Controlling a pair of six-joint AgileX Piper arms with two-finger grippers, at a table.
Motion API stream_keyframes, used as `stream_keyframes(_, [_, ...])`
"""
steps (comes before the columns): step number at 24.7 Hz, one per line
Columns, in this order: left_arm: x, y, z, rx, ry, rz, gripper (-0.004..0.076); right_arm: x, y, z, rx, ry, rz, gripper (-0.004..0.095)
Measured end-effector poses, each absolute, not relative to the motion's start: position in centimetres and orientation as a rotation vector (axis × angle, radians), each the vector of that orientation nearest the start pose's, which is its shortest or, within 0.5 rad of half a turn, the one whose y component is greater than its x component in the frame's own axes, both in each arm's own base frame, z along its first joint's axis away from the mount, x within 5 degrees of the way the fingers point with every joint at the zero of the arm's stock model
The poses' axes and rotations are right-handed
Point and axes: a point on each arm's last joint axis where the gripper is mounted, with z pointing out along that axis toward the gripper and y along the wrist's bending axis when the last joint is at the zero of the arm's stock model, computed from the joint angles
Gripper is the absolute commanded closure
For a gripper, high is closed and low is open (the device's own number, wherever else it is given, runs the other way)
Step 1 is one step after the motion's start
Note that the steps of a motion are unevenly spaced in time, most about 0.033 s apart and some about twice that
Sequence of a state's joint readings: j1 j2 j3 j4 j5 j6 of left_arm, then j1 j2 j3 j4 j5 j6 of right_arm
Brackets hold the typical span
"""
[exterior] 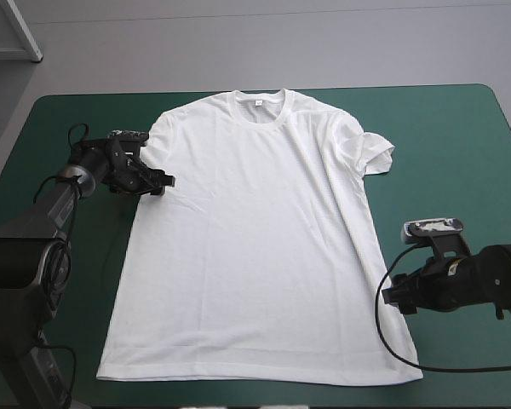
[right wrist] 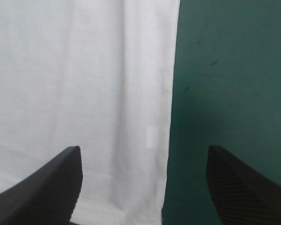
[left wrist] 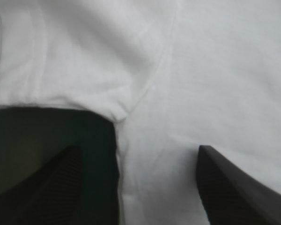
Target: Fold the cloth
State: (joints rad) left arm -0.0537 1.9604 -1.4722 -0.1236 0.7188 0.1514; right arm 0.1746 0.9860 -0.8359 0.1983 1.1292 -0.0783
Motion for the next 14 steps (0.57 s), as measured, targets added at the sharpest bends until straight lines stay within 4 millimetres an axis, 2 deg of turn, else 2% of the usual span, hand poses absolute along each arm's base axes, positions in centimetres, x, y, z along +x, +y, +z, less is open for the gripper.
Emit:
stream_keyframes(2, [42.2, -3.0, 21.0, 0.174, 2.674, -0.105, 0.0409, 16.3, 4.5, 31.2, -0.275, 2.718, 0.294, 0.0207])
stream_keyframes(3, [42.2, -3.0, 21.0, 0.174, 2.672, -0.105, 0.0486, 16.8, 4.6, 31.6, -0.273, 2.705, 0.294, 0.0207])
stream_keyframes(4, [42.2, -3.0, 21.0, 0.174, 2.672, -0.105, 0.0548, 18.0, 4.8, 32.5, -0.269, 2.674, 0.294, 0.0207])
stream_keyframes(7, [42.2, -3.0, 21.0, 0.173, 2.673, -0.107, 0.0687, 20.7, 5.2, 33.3, -0.262, 2.643, 0.291, 0.0208])
stream_keyframes(8, [42.3, -3.0, 21.0, 0.173, 2.671, -0.106, 0.0703, 21.7, 5.4, 33.3, -0.262, 2.643, 0.288, 0.0225])
stream_keyframes(9, [42.3, -3.0, 21.0, 0.172, 2.671, -0.107, 0.0703, 23.9, 5.7, 33.2, -0.26, 2.636, 0.282, 0.0238])
stream_keyframes(13, [42.3, -3.0, 20.9, 0.169, 2.672, -0.111, 0.0703, 27.9, 6.4, 32.2, -0.283, 2.651, 0.27, 0.0256])
stream_keyframes(14, [42.3, -3.0, 20.9, 0.169, 2.673, -0.112, 0.0703, 30.2, 6.8, 31.2, -0.292, 2.664, 0.264, 0.0256])
